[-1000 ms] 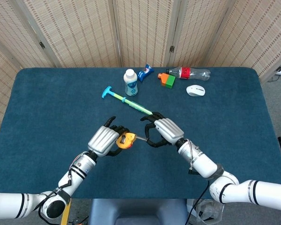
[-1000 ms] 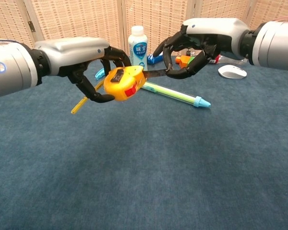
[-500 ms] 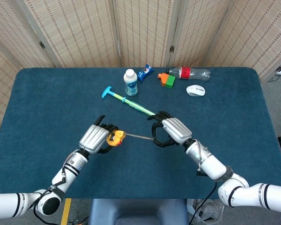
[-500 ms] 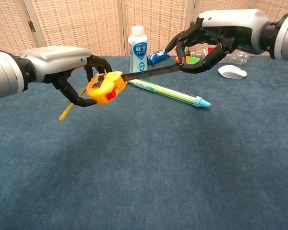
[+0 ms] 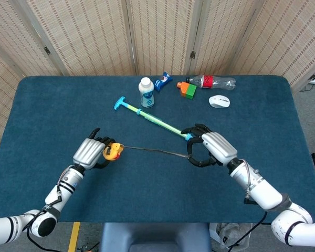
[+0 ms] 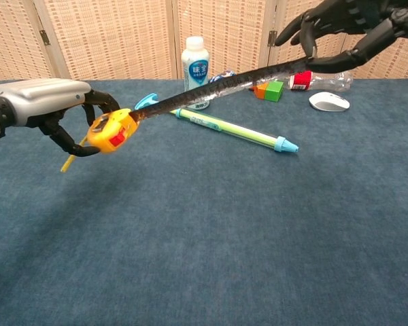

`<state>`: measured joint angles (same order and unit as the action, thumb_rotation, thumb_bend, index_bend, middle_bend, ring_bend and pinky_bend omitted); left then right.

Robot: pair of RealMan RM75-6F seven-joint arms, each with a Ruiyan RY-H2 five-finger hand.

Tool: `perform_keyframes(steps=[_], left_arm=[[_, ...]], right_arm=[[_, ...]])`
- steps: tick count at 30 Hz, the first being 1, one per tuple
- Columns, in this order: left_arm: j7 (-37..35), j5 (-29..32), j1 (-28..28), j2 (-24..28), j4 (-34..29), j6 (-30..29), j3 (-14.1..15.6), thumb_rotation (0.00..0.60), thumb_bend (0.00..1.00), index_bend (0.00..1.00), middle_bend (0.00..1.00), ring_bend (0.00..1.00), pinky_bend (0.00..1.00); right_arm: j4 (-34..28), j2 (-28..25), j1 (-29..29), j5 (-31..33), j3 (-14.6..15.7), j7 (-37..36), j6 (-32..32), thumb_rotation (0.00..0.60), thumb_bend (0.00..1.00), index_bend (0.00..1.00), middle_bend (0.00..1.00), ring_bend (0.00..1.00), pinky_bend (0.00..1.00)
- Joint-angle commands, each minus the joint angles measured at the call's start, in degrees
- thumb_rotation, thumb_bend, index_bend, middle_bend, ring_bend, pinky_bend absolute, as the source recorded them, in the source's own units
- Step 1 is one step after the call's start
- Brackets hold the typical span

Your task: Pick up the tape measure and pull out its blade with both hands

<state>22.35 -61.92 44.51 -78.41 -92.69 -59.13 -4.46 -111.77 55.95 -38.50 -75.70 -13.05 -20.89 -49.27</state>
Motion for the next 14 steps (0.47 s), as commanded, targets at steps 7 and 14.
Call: perform_keyframes(steps=[7, 14], left_arm=[[-2.32, -1.70, -1.31, -0.24, 2.88, 0.92, 0.09, 0.600, 0.38, 0.47, 0.48, 0.38, 0.05], [-5.62, -4.90, -1.92, -0.02, 4.77, 1.40, -0.07, 0.600, 0.38, 0.47, 0.48, 0.38, 0.04]], right_arm=[[-3.13, -9.79, 5.13, -8.39, 1.25, -11.82, -3.61, 0.600, 0.53, 0.61, 0.22, 0.14, 0.00], [-1.87, -13.09, 7.13, -11.85, 2.31, -17.36, -6.08, 0.600, 0.54, 0.61, 0.22, 0.13, 0.00]])
